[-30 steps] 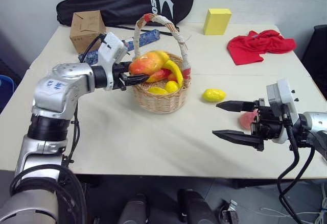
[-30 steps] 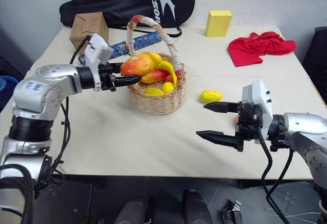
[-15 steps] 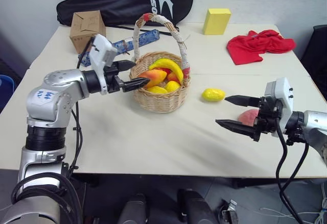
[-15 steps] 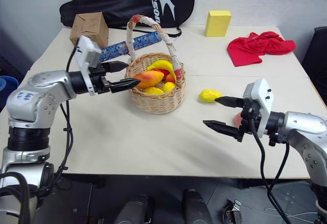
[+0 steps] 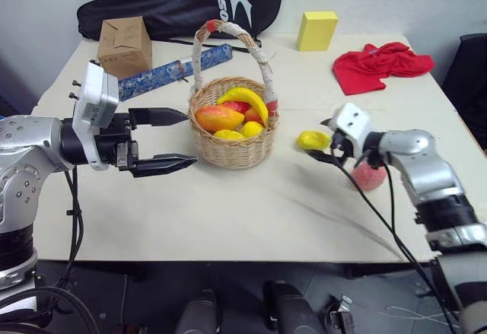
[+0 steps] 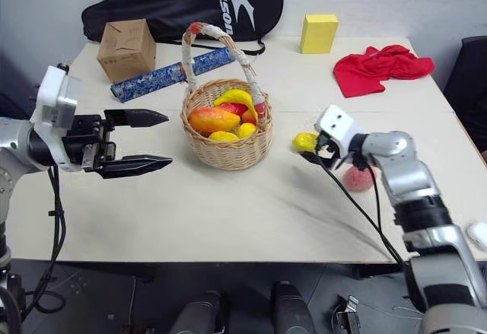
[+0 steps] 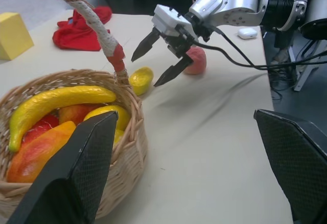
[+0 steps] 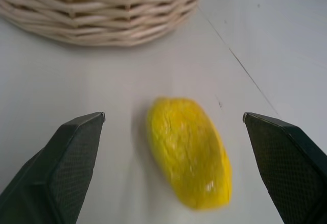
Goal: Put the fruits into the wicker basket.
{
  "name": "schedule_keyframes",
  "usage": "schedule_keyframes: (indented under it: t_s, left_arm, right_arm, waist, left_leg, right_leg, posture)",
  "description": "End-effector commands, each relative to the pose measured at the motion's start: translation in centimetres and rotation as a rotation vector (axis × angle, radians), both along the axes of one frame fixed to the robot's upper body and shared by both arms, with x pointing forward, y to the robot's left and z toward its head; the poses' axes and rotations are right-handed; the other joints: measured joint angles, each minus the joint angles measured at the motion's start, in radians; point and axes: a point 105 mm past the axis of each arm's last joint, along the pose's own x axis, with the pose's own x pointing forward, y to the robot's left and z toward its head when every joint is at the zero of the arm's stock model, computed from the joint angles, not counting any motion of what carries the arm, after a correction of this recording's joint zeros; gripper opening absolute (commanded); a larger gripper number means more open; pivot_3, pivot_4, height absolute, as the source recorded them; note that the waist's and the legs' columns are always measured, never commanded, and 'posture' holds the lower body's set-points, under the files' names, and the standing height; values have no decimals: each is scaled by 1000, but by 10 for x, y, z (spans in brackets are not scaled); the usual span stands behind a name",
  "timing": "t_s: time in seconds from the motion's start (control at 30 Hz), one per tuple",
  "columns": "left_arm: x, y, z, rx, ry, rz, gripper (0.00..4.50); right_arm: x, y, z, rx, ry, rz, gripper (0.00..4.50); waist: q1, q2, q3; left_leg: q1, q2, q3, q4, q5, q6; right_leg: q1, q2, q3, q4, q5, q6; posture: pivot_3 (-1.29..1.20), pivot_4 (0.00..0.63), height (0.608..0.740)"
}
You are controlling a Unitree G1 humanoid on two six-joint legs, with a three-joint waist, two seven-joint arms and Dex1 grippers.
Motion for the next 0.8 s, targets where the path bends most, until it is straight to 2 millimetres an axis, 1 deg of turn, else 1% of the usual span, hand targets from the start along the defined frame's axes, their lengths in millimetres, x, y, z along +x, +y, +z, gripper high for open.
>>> schedule_keyframes:
  t_s: [0.03, 0.07, 0.17, 0.27, 0.3, 0.37, 0.43, 0.53, 0.6, 0.67, 0.73, 0.8]
  left_arm:
    - [-3, -2, 10, 0, -68, 4, 4482]
    - [-3, -2, 10, 0, -69, 5, 4482]
    - [-3, -1, 11, 0, -71, 17, 4500]
    - [-4, 3, 11, 5, -68, 34, 4500]
    - [-4, 5, 11, 6, -65, 38, 4500]
    - [-5, 8, 11, 6, -64, 48, 4500]
    - [-4, 12, 12, 2, -67, 65, 4500]
    - [-1, 21, 16, -20, -76, 109, 4500]
    - [-1, 25, 19, -44, -75, 127, 4500]
    - [-1, 29, 21, -57, -74, 138, 4500]
    - [-1, 31, 22, -62, -77, 147, 4500]
    - [0, 31, 23, -64, -79, 149, 4500]
  right_arm:
    - [13, -1, -3, -65, -10, -10, 4500]
    - [16, 0, -6, -74, -2, -17, 4500]
    - [20, 0, -15, -68, 35, -22, 3903]
    - [16, -1, -16, -56, 68, 11, 2915]
    - [16, -3, -14, -46, 70, 11, 2471]
    - [15, -5, -10, -33, 70, 10, 1976]
    - [12, -6, -8, -11, 84, 21, 1902]
    - [-5, 4, 6, 153, 162, 100, 1902]
    - [-5, 4, 22, 238, 146, 79, 1902]
    - [1, 7, 44, 322, 91, 46, 1902]
    - [7, 18, 68, 417, 65, 51, 1902]
    - [11, 32, 85, 480, 73, 71, 1902]
  waist:
    - [-1, 0, 0]
    - [-2, 0, 0]
    - [-2, 0, 0]
    - [-2, 0, 0]
    - [-2, 0, 0]
    - [-3, 0, 0]
    - [-4, 0, 0]
    - [-2, 0, 0]
    - [-4, 0, 0]
    - [-4, 0, 0]
    - [-7, 0, 0]
    - [-14, 0, 0]
  left_leg:
    - [0, 0, 0, 0, 0, -1]
    - [0, 0, 0, 0, 0, -1]
    - [-1, 0, 0, 0, 0, -1]
    - [-1, 0, 0, -1, 1, -2]
    - [-1, 0, 0, -1, 1, -2]
    - [-1, 0, 0, -1, 1, -2]
    - [-1, 0, 0, -1, 0, -2]
    - [-1, 1, 0, -1, 0, -2]
    - [-1, 1, 0, -1, 0, -1]
    - [-1, 1, 0, -1, -1, 0]
    - [-1, 1, 0, -1, 0, 0]
    - [0, 1, 0, -1, 0, -1]
  right_leg:
    - [0, 0, 0, 0, 0, 0]
    - [0, 0, 0, 0, 0, 0]
    - [0, 0, 0, 0, 0, 0]
    - [0, 0, 0, 1, 0, 0]
    - [0, 0, 0, 1, 0, 0]
    - [0, 0, 0, 1, 0, 0]
    - [0, 0, 0, 1, 0, 0]
    - [0, 1, 0, 1, 0, 0]
    - [0, 1, 0, 2, 0, 0]
    - [-1, 1, 0, 3, 0, 0]
    - [-1, 1, 0, 1, 0, 0]
    - [-2, 1, 1, 3, 0, 0]
  posture:
    - [0, 150, 740]
    - [0, 150, 740]
    - [0, 150, 740]
    - [0, 150, 740]
    - [0, 150, 740]
    - [0, 150, 740]
    - [0, 150, 740]
    - [0, 150, 740]
    - [0, 150, 740]
    - [0, 150, 740]
    - [0, 150, 740]
    - [0, 150, 740]
